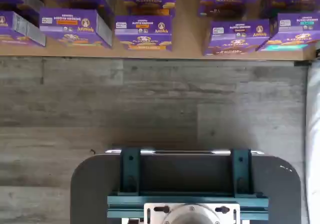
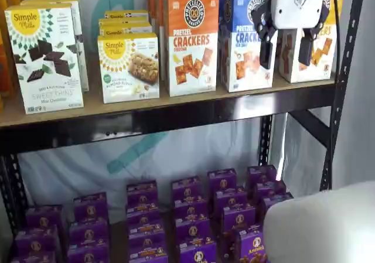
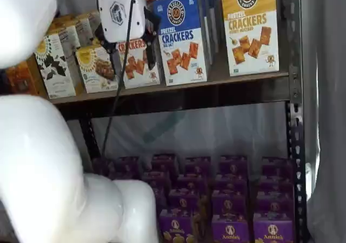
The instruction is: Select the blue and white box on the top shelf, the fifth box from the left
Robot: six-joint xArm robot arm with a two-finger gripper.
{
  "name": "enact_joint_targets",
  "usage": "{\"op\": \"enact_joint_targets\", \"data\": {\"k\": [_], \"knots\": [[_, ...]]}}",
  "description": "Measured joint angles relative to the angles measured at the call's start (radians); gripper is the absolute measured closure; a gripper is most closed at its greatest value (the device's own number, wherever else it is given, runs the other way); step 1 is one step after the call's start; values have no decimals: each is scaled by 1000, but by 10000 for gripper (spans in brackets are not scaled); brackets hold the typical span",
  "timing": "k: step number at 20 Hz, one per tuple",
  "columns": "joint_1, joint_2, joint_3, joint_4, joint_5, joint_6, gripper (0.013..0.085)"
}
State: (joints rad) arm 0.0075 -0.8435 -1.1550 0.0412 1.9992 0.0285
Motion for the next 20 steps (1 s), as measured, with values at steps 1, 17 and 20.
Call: {"op": "enact_joint_targets", "data": {"k": [1,17,20], "knots": [[-12,-5,5,13,-8,-7,130],[-12,-31,49,19,-130,-9,130],[-3,-12,47,-2,-176,-6,130]]}}
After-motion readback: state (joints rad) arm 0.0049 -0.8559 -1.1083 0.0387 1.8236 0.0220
